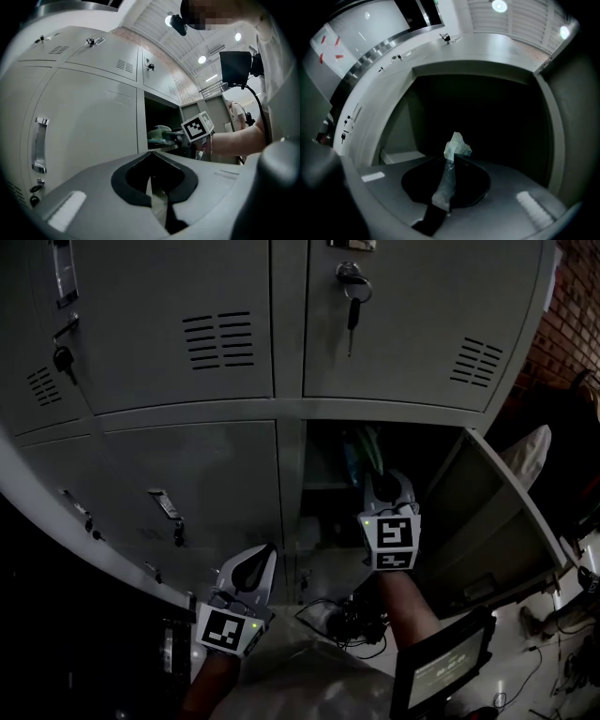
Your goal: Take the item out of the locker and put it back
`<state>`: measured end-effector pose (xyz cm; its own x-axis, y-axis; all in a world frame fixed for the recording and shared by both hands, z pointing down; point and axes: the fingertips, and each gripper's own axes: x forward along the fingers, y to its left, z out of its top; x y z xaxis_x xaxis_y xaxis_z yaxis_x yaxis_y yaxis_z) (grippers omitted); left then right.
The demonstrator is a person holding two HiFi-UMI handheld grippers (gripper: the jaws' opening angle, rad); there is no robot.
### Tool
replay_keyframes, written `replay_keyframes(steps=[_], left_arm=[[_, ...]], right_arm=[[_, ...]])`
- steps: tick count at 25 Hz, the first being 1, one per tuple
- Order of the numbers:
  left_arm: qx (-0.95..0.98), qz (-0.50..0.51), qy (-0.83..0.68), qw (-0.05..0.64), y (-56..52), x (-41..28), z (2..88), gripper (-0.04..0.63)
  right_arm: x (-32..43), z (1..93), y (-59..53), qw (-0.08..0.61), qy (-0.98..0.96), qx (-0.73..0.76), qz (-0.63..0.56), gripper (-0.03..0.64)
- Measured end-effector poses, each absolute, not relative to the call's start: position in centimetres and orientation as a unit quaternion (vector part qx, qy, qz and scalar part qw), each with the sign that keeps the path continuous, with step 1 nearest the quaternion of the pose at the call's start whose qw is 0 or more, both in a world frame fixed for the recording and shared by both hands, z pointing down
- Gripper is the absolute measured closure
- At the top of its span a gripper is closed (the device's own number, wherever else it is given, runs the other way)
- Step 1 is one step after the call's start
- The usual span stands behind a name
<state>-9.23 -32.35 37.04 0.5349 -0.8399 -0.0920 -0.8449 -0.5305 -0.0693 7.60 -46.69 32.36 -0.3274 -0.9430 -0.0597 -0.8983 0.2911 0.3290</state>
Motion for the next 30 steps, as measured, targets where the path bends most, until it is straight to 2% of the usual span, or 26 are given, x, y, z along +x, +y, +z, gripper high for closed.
replay_keyframes(steps=[5,7,9,10,12,15,18,19,21,22,30], left_arm=[[-0.868,0.023,0.494,0.043,-33.1,-11.0,37.6,0.592],[-0.866,0.023,0.498,0.038,-33.4,-11.5,37.7,0.592],[-0.865,0.023,0.5,0.038,-33.6,-11.9,37.7,0.592],[-0.865,0.023,0.5,0.038,-33.6,-11.9,37.7,0.592],[-0.866,0.028,0.498,0.043,-33.6,-11.9,37.3,0.592],[-0.866,0.032,0.497,0.044,-33.3,-12.2,37.2,0.592],[-0.868,0.035,0.494,0.039,-32.9,-12.6,37.0,0.591],[-0.867,0.037,0.495,0.038,-32.7,-12.8,37.0,0.592],[-0.867,0.039,0.495,0.034,-32.3,-13.4,37.1,0.591],[-0.868,0.04,0.495,0.029,-31.9,-13.7,37.3,0.592],[-0.872,0.037,0.488,0.024,-27.0,-13.2,37.9,0.592]], right_arm=[[6.8,34.0,-48.4,0.097,-0.804,0.57,-0.14,0.577],[6.5,33.7,-48.5,0.089,-0.808,0.564,-0.147,0.495],[6.4,33.1,-48.3,0.07,-0.808,0.563,-0.156,0.343],[6.5,32.5,-47.9,0.058,-0.806,0.567,-0.162,0.316],[6.9,31.3,-46.8,0.029,-0.801,0.573,-0.171,0.307],[6.8,30.2,-44.0,-0.002,-0.808,0.564,-0.171,0.324],[6.9,30.1,-40.4,-0.021,-0.816,0.555,-0.159,0.377],[7.1,30.1,-39.0,-0.029,-0.816,0.556,-0.153,0.401],[7.5,30.6,-36.4,-0.043,-0.816,0.56,-0.138,0.495],[7.4,31.0,-35.3,-0.045,-0.817,0.56,-0.131,0.509],[5.1,33.5,-29.1,-0.024,-0.835,0.538,-0.11,0.557]])
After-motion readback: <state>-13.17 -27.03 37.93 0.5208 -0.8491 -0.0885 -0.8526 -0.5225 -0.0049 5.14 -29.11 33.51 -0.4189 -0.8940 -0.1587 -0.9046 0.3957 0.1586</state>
